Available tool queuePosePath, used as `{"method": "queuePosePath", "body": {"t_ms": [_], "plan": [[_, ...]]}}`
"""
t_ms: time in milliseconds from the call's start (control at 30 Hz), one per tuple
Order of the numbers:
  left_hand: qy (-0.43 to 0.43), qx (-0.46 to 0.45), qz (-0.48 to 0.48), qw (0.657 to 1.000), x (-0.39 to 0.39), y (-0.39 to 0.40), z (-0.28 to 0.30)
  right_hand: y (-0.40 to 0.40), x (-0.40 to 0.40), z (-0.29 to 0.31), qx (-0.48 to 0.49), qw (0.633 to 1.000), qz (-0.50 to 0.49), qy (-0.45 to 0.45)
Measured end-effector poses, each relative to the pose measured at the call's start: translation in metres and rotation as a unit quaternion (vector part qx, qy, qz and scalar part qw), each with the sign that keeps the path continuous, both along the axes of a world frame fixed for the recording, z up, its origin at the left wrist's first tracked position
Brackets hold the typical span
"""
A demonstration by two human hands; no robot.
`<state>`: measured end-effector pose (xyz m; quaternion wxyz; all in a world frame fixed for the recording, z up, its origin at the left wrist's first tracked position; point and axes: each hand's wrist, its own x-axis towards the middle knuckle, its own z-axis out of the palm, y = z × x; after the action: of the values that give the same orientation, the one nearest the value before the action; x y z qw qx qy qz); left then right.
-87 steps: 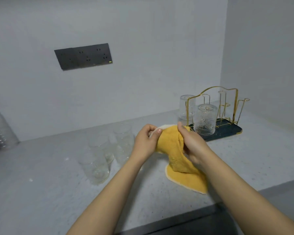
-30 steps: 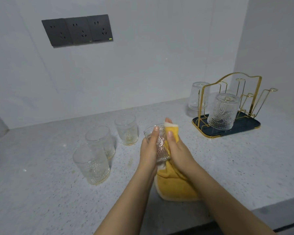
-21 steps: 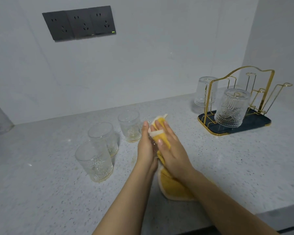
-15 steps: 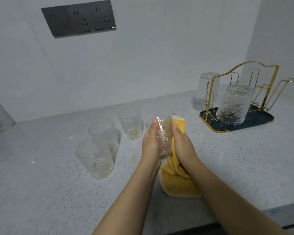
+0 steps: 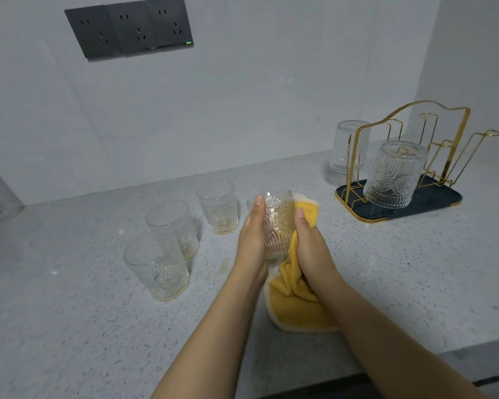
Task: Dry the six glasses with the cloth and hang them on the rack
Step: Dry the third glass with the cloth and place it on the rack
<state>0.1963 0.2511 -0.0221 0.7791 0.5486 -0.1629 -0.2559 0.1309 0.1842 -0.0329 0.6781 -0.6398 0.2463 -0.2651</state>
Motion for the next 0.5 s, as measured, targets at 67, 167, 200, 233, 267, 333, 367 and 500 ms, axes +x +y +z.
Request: {"method": "queuePosePath", "body": {"t_ms": [67, 167, 200, 233, 267, 333, 367, 500], "plan": [[-0.034, 0.022, 0.041, 0.998, 0.001, 0.0, 0.001, 0.007, -0.005, 0.0, -0.11, 0.99, 0.015, -0.085], [-0.041, 0.043, 0.056, 0.997, 0.0, -0.001, -0.001, 0.01, -0.003, -0.002, -0.252, 0.962, 0.022, -0.106], [-0.046, 0.048, 0.046, 0.997, 0.0, -0.001, -0.003, 0.009, -0.003, -0.001, -0.26, 0.96, 0.014, -0.103], [-0.054, 0.049, 0.031, 0.997, -0.002, -0.001, -0.004, 0.006, -0.002, -0.001, -0.237, 0.967, 0.004, -0.097], [-0.063, 0.052, 0.019, 0.996, -0.002, 0.0, -0.005, 0.003, -0.002, 0.0, -0.192, 0.978, -0.003, -0.085], [-0.048, 0.025, -0.014, 0.998, -0.004, 0.001, -0.005, -0.005, -0.001, 0.006, -0.057, 0.998, -0.002, -0.029], [-0.03, 0.01, -0.028, 0.999, -0.003, 0.0, -0.007, -0.007, -0.001, 0.007, 0.001, 1.0, 0.006, -0.004], [-0.022, 0.0, -0.025, 0.999, -0.001, 0.001, -0.005, 0.001, -0.006, 0.007, -0.026, 0.999, 0.016, -0.019]]}}
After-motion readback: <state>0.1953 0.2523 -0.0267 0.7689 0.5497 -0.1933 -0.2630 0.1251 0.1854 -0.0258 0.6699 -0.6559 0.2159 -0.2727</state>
